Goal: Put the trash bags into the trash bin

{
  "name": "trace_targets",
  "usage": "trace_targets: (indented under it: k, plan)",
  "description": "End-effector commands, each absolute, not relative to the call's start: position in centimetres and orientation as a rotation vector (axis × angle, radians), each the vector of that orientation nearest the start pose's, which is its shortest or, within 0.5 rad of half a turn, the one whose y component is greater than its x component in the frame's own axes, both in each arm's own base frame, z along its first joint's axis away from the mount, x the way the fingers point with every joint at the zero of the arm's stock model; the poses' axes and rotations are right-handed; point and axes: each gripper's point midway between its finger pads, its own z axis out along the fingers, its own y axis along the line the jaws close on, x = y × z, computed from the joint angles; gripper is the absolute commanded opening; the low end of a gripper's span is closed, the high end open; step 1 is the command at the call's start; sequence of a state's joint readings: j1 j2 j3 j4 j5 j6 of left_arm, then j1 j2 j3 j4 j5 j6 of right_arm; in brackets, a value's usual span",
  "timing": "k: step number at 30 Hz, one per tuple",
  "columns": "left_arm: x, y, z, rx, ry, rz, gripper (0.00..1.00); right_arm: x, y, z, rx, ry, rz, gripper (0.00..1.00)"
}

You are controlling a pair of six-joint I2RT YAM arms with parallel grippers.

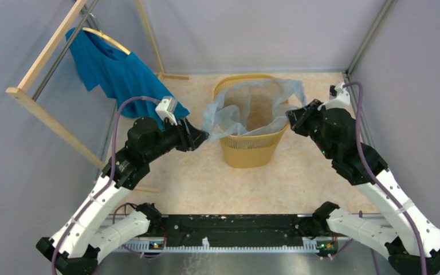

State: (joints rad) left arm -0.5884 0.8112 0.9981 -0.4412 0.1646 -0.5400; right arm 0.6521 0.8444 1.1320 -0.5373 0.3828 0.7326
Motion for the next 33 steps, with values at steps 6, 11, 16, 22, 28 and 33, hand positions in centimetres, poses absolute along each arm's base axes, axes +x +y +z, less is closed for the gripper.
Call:
trace_targets:
  k: [6,11,16,22,28,33]
  plan:
    - [22.0,-23.1,33.5,0.168,1.875,-1.105,0.85,24.8,16.0,37.9,0.236,1.722,0.755,0.00]
    - [22.0,-23.5,36.3,0.209,1.796,-1.136,0.99,24.8,16.5,37.5,0.231,1.736,0.779,0.00]
    - [21.6,-22.7,38.8,0.205,1.712,-1.124,0.99,24.6,16.4,38.0,0.222,1.722,0.779,0.00]
    - [20.8,-22.5,39.4,0.205,1.688,-1.154,0.99,24.4,16.3,38.1,0.211,1.719,0.780,0.00]
    - [22.3,-23.3,37.3,0.188,1.760,-1.131,0.91,24.0,16.1,38.1,0.200,1.713,0.781,0.00]
    - [23.4,-22.7,35.9,0.159,1.805,-1.046,0.47,23.5,14.0,37.0,0.178,1.746,0.650,0.00]
